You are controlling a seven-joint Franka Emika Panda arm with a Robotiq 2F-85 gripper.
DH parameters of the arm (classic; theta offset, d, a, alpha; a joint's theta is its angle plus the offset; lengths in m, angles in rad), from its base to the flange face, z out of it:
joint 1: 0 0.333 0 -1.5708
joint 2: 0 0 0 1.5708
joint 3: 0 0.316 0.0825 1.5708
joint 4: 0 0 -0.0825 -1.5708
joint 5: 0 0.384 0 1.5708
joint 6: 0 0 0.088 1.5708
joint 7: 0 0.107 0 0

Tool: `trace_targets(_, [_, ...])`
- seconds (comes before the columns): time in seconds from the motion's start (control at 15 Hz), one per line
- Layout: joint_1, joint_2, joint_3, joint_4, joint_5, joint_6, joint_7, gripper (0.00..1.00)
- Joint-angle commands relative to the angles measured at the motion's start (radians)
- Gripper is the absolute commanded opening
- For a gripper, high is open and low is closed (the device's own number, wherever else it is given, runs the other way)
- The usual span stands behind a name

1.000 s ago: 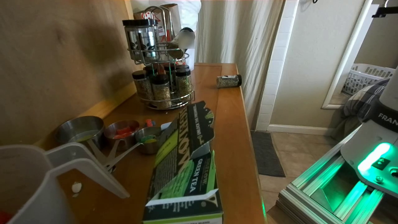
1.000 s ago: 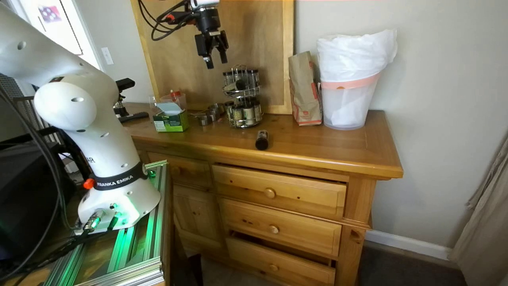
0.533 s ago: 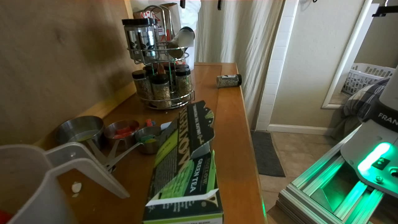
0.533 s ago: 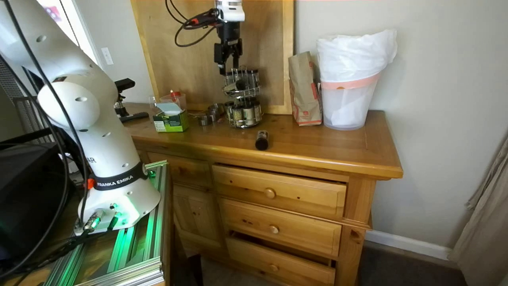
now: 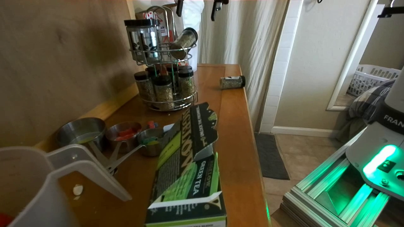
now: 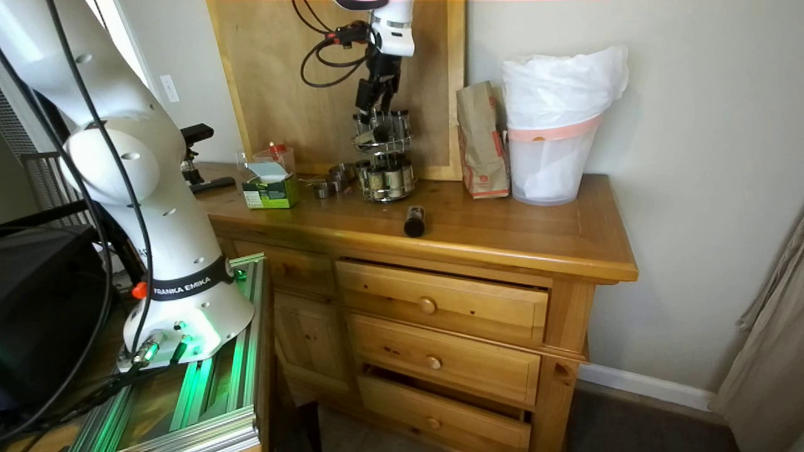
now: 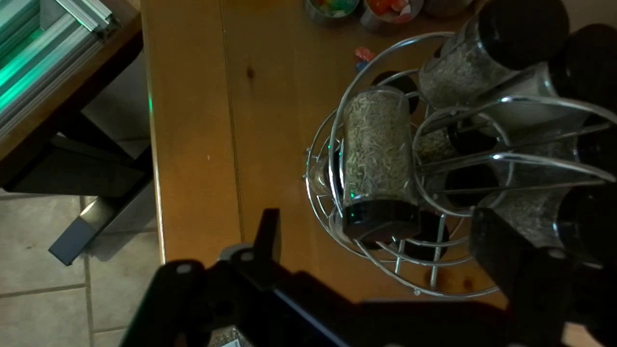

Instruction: Place the jar on the stand upright.

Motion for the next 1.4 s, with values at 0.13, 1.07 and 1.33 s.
trace_targets(0.13, [0.006, 0.146, -0.026, 0.059, 0.011, -0.024, 0.066, 1.00])
trace_targets(1.07, [0.011, 0.260, -0.063, 0.141, 0.141, -0.087, 0.162, 0.85])
trace_targets(1.33, [0.013, 0.270, -0.063, 0.149, 0.139, -0.099, 0.163, 0.47])
